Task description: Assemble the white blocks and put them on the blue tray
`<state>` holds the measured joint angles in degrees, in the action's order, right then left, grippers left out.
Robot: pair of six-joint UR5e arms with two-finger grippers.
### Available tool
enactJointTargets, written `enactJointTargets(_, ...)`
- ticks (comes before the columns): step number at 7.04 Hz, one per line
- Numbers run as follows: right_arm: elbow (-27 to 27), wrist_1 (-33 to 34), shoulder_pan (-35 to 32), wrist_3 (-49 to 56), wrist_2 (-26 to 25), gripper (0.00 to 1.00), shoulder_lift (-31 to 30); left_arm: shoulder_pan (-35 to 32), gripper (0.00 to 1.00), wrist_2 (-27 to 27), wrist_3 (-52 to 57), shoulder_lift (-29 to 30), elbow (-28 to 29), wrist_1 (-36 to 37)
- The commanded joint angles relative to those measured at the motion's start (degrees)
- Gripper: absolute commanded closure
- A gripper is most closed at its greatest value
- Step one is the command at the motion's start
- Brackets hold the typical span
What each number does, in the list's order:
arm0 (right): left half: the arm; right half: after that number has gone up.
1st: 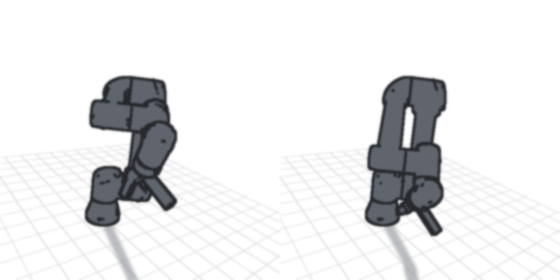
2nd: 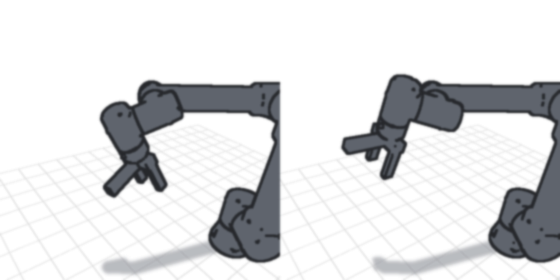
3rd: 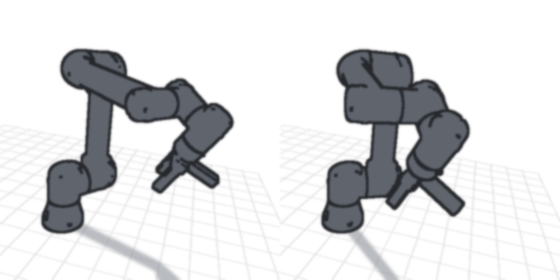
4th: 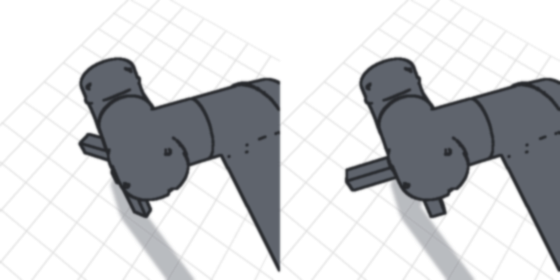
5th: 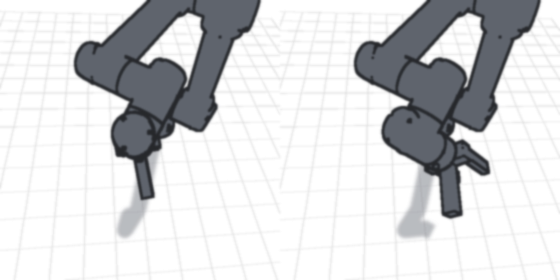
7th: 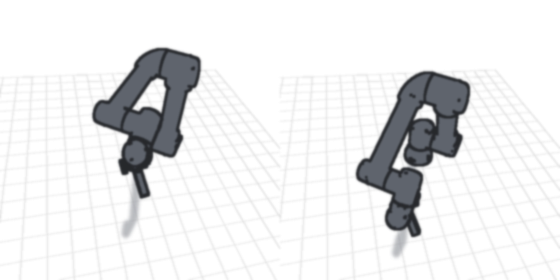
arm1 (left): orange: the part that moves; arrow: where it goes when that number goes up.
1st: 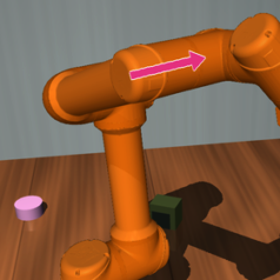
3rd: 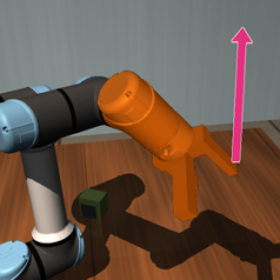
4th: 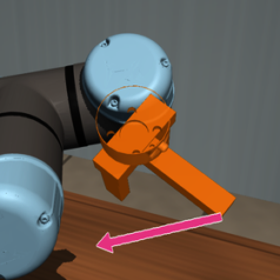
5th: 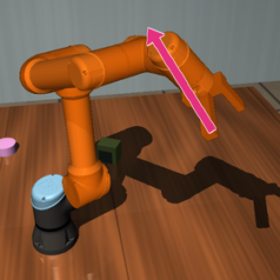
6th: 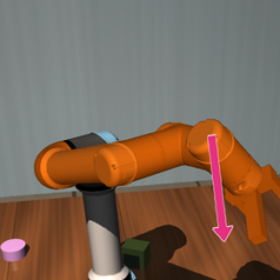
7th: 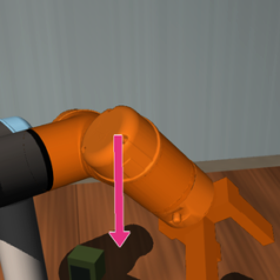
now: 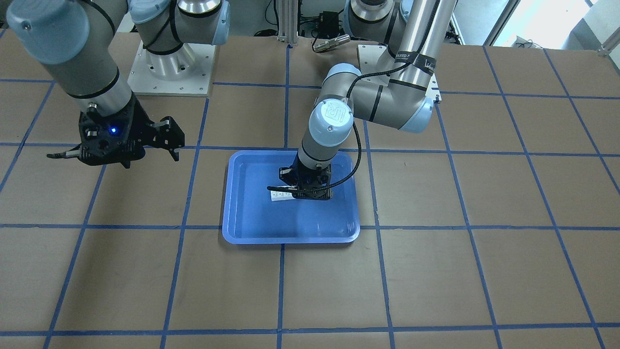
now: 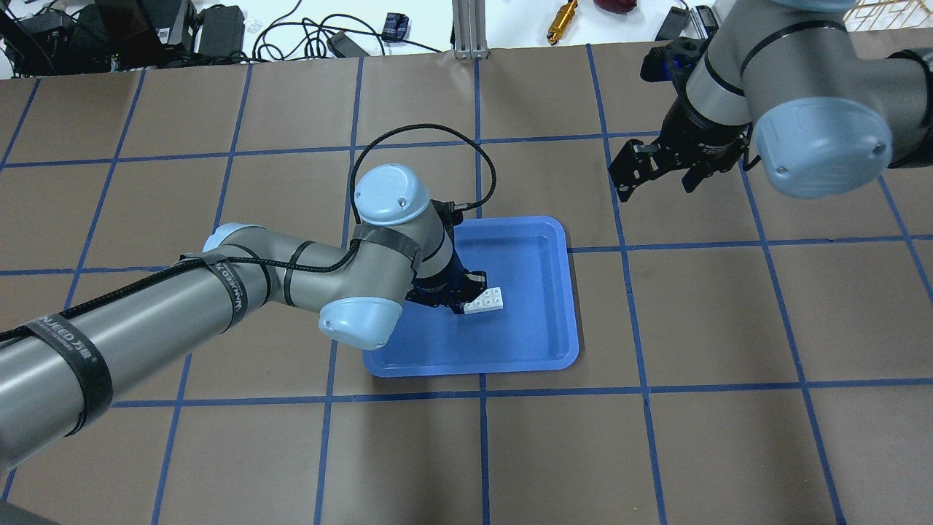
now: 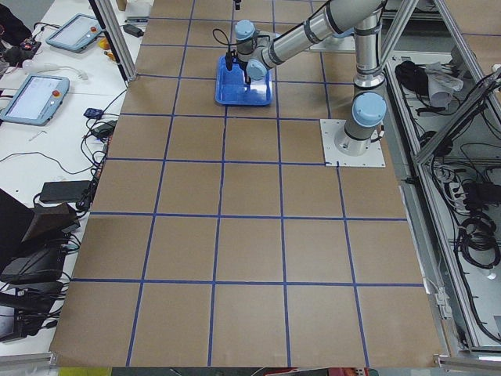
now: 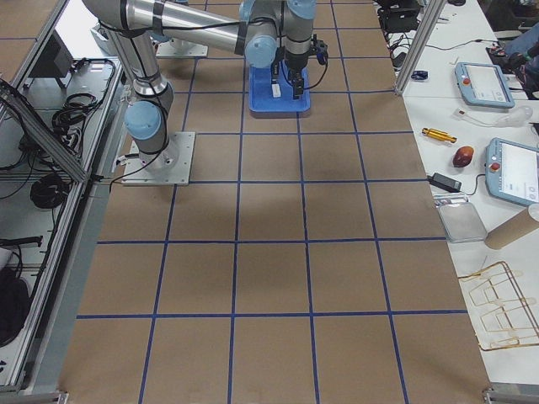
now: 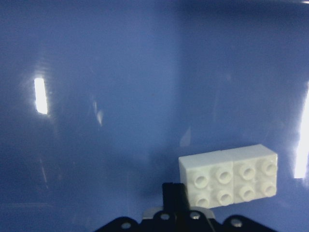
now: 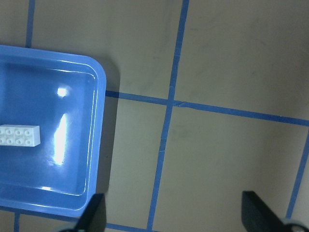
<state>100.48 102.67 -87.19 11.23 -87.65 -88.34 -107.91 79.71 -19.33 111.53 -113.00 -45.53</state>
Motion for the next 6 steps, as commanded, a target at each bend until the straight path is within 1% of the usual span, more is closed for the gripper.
enactJointTargets(1, -0.02, -3.86, 0.00, -8.70, 0.36, 0.00, -3.32, 2.25, 0.88, 0.44, 1.13, -2.54, 0.23, 0.18)
enactJointTargets(2, -0.28, -5.62, 0.00, -10.68, 1.85, 0.00, -5.34, 4.27, 0.87, 0.71, 3.32, -3.85, 0.84, -1.04)
enactJointTargets(3, -0.19, -8.77, 0.00, -11.92, 2.04, 0.00, -7.97, 5.77, 0.86, 2.62, 5.69, -5.61, 0.93, -3.40)
enactJointTargets(4, -0.11, -10.46, -0.26, -15.50, 2.13, 0.00, -10.17, 8.39, 0.83, 3.16, 6.06, -7.98, 1.02, -6.30)
enactJointTargets(5, 0.07, -10.82, -0.43, -18.41, 1.96, 0.00, -10.89, 11.38, 0.83, 4.91, 11.46, -10.78, 1.98, -11.81)
enactJointTargets(6, -0.02, -12.22, -0.52, -20.00, 1.26, 0.00, -10.98, 13.76, 0.83, 7.45, 14.12, -13.60, 3.56, -18.39)
